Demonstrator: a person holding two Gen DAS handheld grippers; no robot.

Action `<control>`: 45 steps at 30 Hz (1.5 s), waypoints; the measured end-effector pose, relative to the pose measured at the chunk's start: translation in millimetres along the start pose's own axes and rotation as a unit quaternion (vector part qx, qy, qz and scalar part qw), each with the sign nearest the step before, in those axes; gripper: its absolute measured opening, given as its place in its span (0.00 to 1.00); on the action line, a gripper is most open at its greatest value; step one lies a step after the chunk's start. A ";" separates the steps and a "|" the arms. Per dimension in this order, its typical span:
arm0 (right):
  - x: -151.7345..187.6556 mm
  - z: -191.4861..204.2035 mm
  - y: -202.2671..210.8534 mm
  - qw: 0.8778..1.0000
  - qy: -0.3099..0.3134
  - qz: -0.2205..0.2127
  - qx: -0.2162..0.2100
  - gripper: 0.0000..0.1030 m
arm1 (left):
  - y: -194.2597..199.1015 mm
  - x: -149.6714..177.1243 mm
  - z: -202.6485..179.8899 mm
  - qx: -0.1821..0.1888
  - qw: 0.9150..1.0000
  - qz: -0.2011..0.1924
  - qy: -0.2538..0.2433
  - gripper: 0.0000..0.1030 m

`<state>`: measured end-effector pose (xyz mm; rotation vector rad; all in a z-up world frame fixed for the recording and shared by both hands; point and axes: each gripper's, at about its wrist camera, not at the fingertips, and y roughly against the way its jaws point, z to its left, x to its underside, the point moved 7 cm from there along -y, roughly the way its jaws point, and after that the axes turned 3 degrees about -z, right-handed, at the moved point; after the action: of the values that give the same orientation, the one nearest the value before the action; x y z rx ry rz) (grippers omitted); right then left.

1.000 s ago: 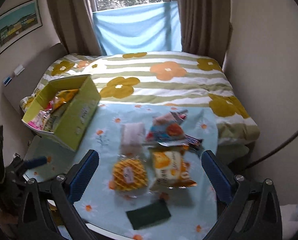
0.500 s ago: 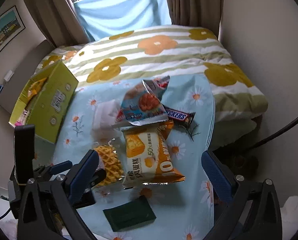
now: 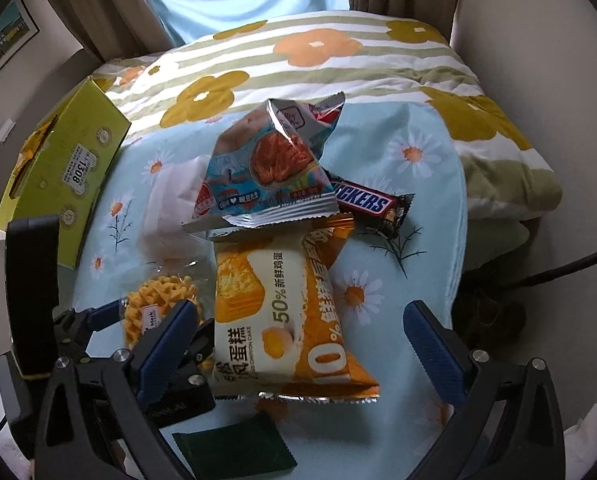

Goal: Organize snacks
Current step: 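Grasp the waffle pack with the left tool while the right tool grasps the chiffon cake bag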

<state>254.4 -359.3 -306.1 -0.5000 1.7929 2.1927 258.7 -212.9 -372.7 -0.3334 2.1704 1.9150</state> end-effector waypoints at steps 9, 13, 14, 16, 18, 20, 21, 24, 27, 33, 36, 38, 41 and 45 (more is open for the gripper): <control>1.4 7.1 -14.5 1.000 0.011 0.015 0.002 0.99 | 9.9 9.9 -1.6 -0.017 0.997 -0.005 -0.081 0.82; 5.5 9.9 -21.1 1.000 0.011 0.023 0.002 0.99 | 16.5 15.8 7.5 -0.007 0.996 0.001 -0.091 0.78; 6.3 10.5 -22.6 1.000 0.011 0.025 0.001 0.99 | 17.7 16.5 9.1 -0.004 0.996 0.001 -0.092 0.78; 7.4 11.8 -25.0 1.000 0.012 0.026 0.001 0.99 | 18.9 17.2 13.5 -0.004 0.996 0.002 -0.094 0.77; 8.5 12.7 -27.8 0.999 0.015 0.028 0.004 0.99 | 18.1 19.7 13.1 -0.002 0.996 0.004 -0.091 0.77; 10.0 14.4 -31.5 0.999 0.019 0.030 0.005 0.95 | 13.8 15.6 14.6 -0.002 0.996 0.006 -0.090 0.77; 11.0 15.4 -33.8 0.999 0.022 0.032 0.007 0.93 | 11.7 14.7 16.9 -0.003 0.996 0.006 -0.090 0.77; 16.4 18.9 -39.8 0.999 0.033 0.040 0.017 0.78 | 9.2 13.5 18.2 -0.004 0.996 0.006 -0.087 0.77; 20.7 20.2 -42.1 0.998 0.037 0.042 0.025 0.67 | 8.1 13.8 21.9 -0.003 0.997 0.004 -0.082 0.77; 27.9 20.2 -34.1 0.999 0.027 0.032 0.027 0.62 | 11.3 15.9 19.9 0.002 0.997 -0.005 -0.074 0.76; 34.9 20.3 -23.8 0.999 0.022 0.029 0.026 0.62 | 19.5 17.4 17.4 0.007 0.997 -0.014 -0.071 0.76; 36.9 22.4 -16.7 0.999 0.019 0.024 0.024 0.62 | 27.3 16.1 18.1 0.012 0.997 -0.023 -0.067 0.76; 40.7 24.1 -2.2 1.000 0.014 0.013 0.023 0.62 | 44.8 15.3 22.3 0.019 0.997 -0.040 -0.063 0.76; 39.6 30.1 23.1 1.000 0.008 -0.010 0.015 0.62 | 77.1 9.6 30.3 0.030 0.996 -0.068 -0.054 0.76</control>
<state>206.1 -335.0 -297.0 -0.5273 1.8185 2.1502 225.8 -173.7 -306.9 -0.3478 2.0759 1.7497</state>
